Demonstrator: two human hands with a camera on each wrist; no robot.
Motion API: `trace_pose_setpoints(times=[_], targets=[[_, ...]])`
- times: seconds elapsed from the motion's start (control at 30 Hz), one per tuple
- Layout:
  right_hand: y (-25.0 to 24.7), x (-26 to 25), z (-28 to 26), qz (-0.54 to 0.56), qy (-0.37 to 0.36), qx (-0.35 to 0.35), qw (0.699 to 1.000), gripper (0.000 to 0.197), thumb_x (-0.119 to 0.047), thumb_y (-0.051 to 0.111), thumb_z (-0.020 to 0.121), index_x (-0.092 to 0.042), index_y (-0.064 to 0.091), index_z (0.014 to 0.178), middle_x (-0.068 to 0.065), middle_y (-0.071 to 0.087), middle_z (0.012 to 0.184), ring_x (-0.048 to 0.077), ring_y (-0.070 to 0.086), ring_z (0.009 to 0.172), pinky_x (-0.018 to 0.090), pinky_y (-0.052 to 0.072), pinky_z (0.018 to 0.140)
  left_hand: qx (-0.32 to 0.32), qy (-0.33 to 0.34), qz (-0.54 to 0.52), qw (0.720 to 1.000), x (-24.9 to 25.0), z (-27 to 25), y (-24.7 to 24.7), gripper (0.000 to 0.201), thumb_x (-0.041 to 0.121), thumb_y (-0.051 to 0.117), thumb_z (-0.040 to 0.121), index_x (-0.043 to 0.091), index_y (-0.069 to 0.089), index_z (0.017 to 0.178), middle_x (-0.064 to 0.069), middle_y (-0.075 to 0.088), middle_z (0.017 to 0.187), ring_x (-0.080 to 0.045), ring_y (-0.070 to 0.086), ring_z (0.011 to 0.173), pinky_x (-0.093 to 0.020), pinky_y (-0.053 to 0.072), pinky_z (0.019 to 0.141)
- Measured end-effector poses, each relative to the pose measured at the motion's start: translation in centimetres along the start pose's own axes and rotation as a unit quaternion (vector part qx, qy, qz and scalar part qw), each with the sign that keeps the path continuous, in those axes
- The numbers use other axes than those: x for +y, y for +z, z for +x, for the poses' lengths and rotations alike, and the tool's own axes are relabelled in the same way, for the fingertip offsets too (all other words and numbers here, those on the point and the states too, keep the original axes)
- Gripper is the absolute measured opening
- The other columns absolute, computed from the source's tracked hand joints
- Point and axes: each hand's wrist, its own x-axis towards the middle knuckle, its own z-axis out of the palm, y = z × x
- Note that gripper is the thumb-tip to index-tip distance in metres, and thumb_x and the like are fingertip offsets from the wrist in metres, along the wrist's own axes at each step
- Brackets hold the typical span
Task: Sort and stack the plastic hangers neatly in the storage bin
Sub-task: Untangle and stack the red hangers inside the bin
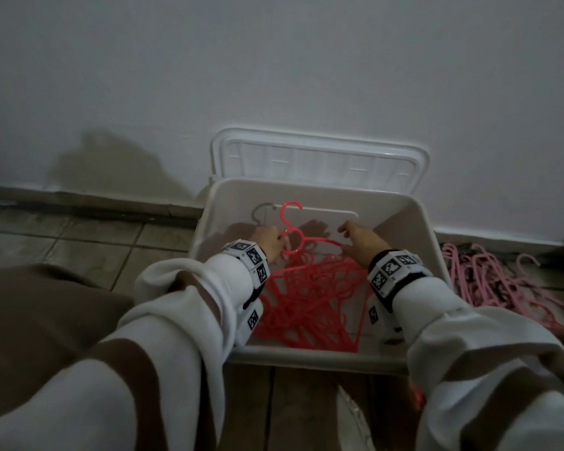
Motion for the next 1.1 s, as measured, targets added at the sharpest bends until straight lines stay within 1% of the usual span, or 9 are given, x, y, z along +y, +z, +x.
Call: trace_pose_setpoints(times=[0.1, 0.2, 0.3, 0.37, 0.43, 0.57, 0.7, 0.87, 1.1], targets=[[1.5, 1.9, 1.6, -0.030, 0.055, -0.053, 0.997, 0.038, -0.017, 0.054, 0.090, -0.009, 0.047, 0.126, 0.018, 0.053, 0.128, 0.029, 0.052, 0.118, 0.033, 0.042, 0.099, 0.044, -0.040, 0.037, 0.998, -1.2, 0.9, -0.1, 0.027, 0.011, 0.041, 0.097, 0.000, 0.065, 0.102, -0.015, 0.068, 0.105, -0.027, 0.064, 0.096, -0.025, 0.044, 0.075], [3.5, 2.4, 2.6, -0.078, 0.074, -0.128, 0.986, 0.043, -0.017, 0.052, 0.091, -0.006, 0.043, 0.132, 0.017, 0.051, 0.133, 0.029, 0.051, 0.121, 0.032, 0.041, 0.098, 0.072, -0.068, 0.015, 0.995, -2.2, 1.7, 0.1, 0.027, 0.009, 0.042, 0.096, -0.002, 0.062, 0.109, -0.019, 0.067, 0.105, -0.032, 0.066, 0.094, -0.036, 0.052, 0.084], [5.2, 1.8, 3.6, -0.103, 0.053, -0.171, 0.978, 0.046, -0.017, 0.052, 0.092, -0.007, 0.041, 0.136, 0.015, 0.047, 0.138, 0.029, 0.048, 0.125, 0.029, 0.040, 0.101, 0.074, -0.068, -0.023, 0.995, -2.8, 2.3, 0.1, 0.027, 0.008, 0.041, 0.097, -0.002, 0.059, 0.114, -0.022, 0.067, 0.103, -0.034, 0.069, 0.086, -0.041, 0.055, 0.079], [6.2, 1.5, 4.3, -0.111, 0.036, -0.194, 0.974, 0.045, -0.017, 0.053, 0.091, -0.006, 0.043, 0.134, 0.015, 0.049, 0.136, 0.027, 0.049, 0.123, 0.016, 0.044, 0.091, 0.066, -0.067, -0.048, 0.994, -3.1, 2.6, 0.2, 0.026, 0.007, 0.041, 0.097, -0.002, 0.059, 0.113, -0.021, 0.068, 0.100, -0.034, 0.069, 0.083, -0.039, 0.056, 0.075], [7.0, 1.2, 4.6, -0.128, 0.009, -0.178, 0.976, 0.040, -0.022, 0.055, 0.089, -0.009, 0.050, 0.127, 0.013, 0.056, 0.128, 0.027, 0.055, 0.116, 0.018, 0.047, 0.085, 0.057, -0.067, -0.058, 0.994, -3.3, 2.9, 0.5, 0.023, 0.008, 0.043, 0.097, -0.001, 0.061, 0.109, -0.019, 0.070, 0.097, -0.033, 0.069, 0.082, -0.040, 0.057, 0.075], [7.4, 0.9, 4.8, -0.158, -0.019, -0.154, 0.975, 0.034, -0.037, 0.056, 0.086, -0.018, 0.058, 0.115, 0.008, 0.060, 0.120, 0.028, 0.058, 0.109, 0.035, 0.045, 0.095, 0.049, -0.061, -0.055, 0.995, -3.6, 3.1, 1.0, 0.023, 0.008, 0.044, 0.097, -0.001, 0.064, 0.097, -0.017, 0.072, 0.093, -0.028, 0.069, 0.082, -0.037, 0.055, 0.080], [7.0, 0.6, 4.5, -0.172, -0.025, -0.167, 0.971, 0.026, -0.020, 0.052, 0.091, -0.010, 0.057, 0.116, 0.013, 0.059, 0.122, 0.028, 0.056, 0.111, 0.030, 0.041, 0.091, 0.052, -0.058, -0.066, 0.995, -3.1, 3.2, 1.0, 0.023, 0.010, 0.047, 0.096, -0.004, 0.065, 0.094, -0.016, 0.071, 0.096, -0.028, 0.069, 0.083, -0.039, 0.055, 0.082], [5.2, 0.2, 2.8, -0.150, -0.059, -0.163, 0.973, 0.030, -0.019, 0.046, 0.094, -0.015, 0.051, 0.123, 0.011, 0.056, 0.126, 0.027, 0.055, 0.113, 0.031, 0.041, 0.092, 0.064, -0.053, -0.070, 0.994, -2.3, 2.8, 0.1, 0.024, 0.010, 0.047, 0.095, -0.007, 0.064, 0.099, -0.023, 0.069, 0.097, -0.036, 0.067, 0.085, -0.046, 0.055, 0.079], [-0.1, -1.1, 0.0, -0.133, -0.111, -0.035, 0.984, 0.024, -0.024, 0.042, 0.097, -0.024, 0.060, 0.112, -0.001, 0.062, 0.120, 0.021, 0.057, 0.109, 0.028, 0.040, 0.089, 0.052, -0.014, -0.075, 0.996, 1.4, 1.4, -3.0, 0.029, 0.014, 0.037, 0.099, 0.001, 0.063, 0.095, -0.015, 0.071, 0.084, -0.029, 0.069, 0.070, -0.037, 0.057, 0.072]])
